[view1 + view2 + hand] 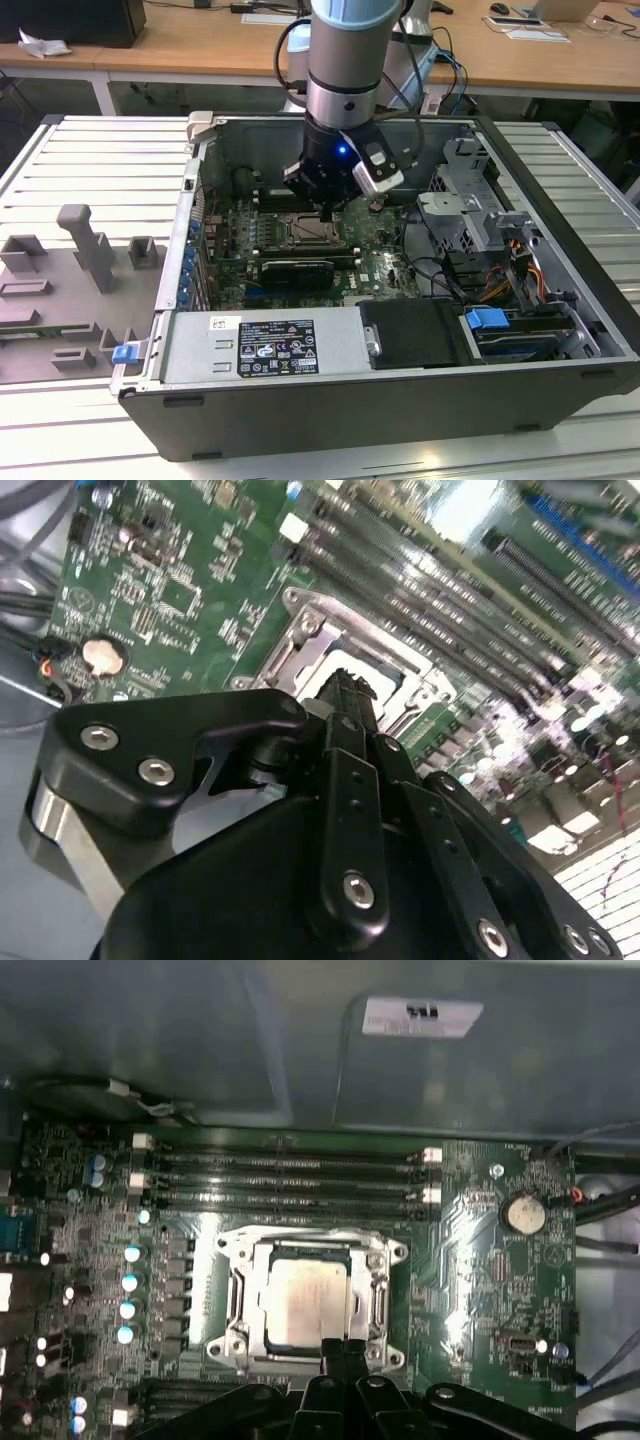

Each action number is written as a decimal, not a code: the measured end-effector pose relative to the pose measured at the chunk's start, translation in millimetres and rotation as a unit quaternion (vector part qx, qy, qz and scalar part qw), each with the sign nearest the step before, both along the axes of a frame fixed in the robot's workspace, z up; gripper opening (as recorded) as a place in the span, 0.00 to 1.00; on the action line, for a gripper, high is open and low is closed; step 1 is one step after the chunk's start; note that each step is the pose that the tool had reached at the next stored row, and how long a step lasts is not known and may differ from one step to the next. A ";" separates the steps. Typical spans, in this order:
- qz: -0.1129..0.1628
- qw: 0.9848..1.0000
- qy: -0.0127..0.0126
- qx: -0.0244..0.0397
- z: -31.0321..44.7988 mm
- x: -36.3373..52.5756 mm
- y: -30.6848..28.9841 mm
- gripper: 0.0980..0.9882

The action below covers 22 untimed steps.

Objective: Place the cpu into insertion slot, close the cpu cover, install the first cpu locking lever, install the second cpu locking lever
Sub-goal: 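Install the second cpu locking lever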

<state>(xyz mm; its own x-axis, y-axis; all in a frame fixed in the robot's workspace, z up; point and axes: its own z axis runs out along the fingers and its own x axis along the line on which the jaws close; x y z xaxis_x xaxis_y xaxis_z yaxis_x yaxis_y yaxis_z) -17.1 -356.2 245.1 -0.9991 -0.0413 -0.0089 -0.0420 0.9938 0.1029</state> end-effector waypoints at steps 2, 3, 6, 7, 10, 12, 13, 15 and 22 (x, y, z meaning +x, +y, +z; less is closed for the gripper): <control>0.000 1.000 0.000 0.007 -1.3 -0.1 -11.1 0.01; 0.000 1.000 0.000 0.010 -2.3 -0.4 -16.0 0.01; 0.001 1.000 0.000 0.011 -4.2 -1.6 -18.3 0.01; 0.004 1.000 0.000 0.011 -4.9 -8.6 -18.5 0.01; 0.006 1.000 0.000 0.011 -5.4 -18.4 -19.0 0.01; 0.008 1.000 0.000 0.011 -5.9 -26.9 -19.4 0.01; 0.009 1.000 0.000 0.011 -6.4 -30.7 -19.6 0.01; 0.012 1.000 0.000 0.012 -7.1 -34.7 -19.9 0.01; 0.015 1.000 0.000 0.024 -8.5 -41.7 -26.3 0.01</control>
<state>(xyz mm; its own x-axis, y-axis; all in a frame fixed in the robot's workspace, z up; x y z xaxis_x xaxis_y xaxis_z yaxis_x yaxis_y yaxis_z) -58.8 -382.6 236.6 -0.9974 -0.0711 -0.0116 -0.0720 0.9861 0.1495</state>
